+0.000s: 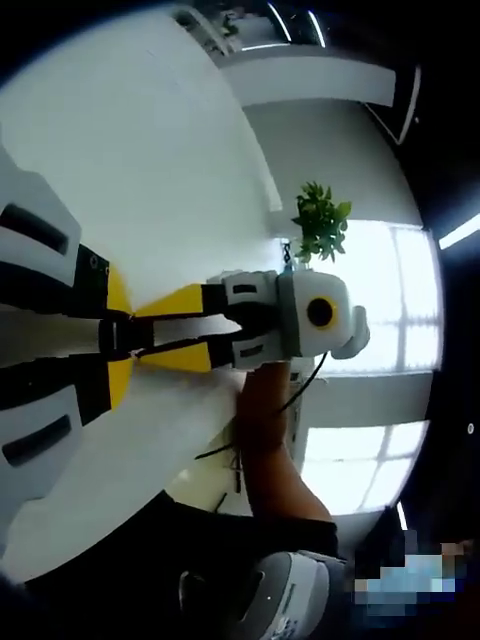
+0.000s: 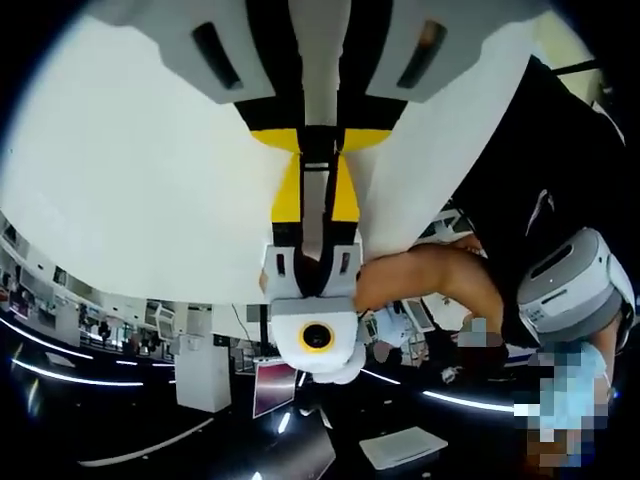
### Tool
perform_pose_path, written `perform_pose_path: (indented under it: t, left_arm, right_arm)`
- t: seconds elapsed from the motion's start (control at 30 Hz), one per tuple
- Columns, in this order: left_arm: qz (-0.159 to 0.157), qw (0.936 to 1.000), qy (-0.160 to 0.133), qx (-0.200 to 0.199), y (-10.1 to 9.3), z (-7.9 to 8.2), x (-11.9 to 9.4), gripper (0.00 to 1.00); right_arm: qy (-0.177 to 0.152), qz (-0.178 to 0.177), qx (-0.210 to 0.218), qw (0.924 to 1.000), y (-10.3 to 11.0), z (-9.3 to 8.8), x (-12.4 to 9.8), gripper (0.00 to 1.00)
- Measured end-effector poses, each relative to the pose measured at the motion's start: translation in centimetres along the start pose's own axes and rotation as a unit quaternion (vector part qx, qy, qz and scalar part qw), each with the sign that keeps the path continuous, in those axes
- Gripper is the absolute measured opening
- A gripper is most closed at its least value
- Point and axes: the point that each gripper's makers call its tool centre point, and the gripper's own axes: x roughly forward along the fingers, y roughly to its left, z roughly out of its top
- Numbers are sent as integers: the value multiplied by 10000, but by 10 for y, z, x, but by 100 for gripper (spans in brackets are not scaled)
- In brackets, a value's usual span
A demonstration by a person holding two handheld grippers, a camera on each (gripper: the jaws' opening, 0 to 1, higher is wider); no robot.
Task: Snap the two parts of the plastic buckle together until the buckle closes and remains connected.
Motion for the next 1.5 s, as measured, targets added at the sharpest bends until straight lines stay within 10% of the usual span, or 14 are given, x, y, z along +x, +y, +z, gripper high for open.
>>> perform_pose_path:
  t: [0.3, 0.5, 0.7, 0.87, 1.07, 1.5]
  left_arm:
    - [150, 9985, -338, 402, 3, 14, -11, 12]
    - [424, 9965, -614, 367, 14, 24, -21, 30]
    - [1468, 9822, -1062, 498, 55, 37, -34, 84]
    - [2142, 9717, -983, 181, 85, 29, -46, 99]
    - [2327, 9690, -824, 14, 97, 18, -50, 82]
    - [2655, 9604, -796, 276, 107, 21, -50, 97]
  right_arm:
    - [-180, -89, -49, 9998, -4, 13, -4, 10]
    - [-64, -55, -175, 9998, -11, 19, -2, 10]
    - [113, -149, -189, 9996, -35, 22, -5, 10]
    - [-38, -159, -248, 9996, -45, 32, -5, 10]
    - [-175, -204, -230, 9994, -49, 29, -6, 10]
    - [-498, -658, -105, 9965, -59, 28, -22, 10]
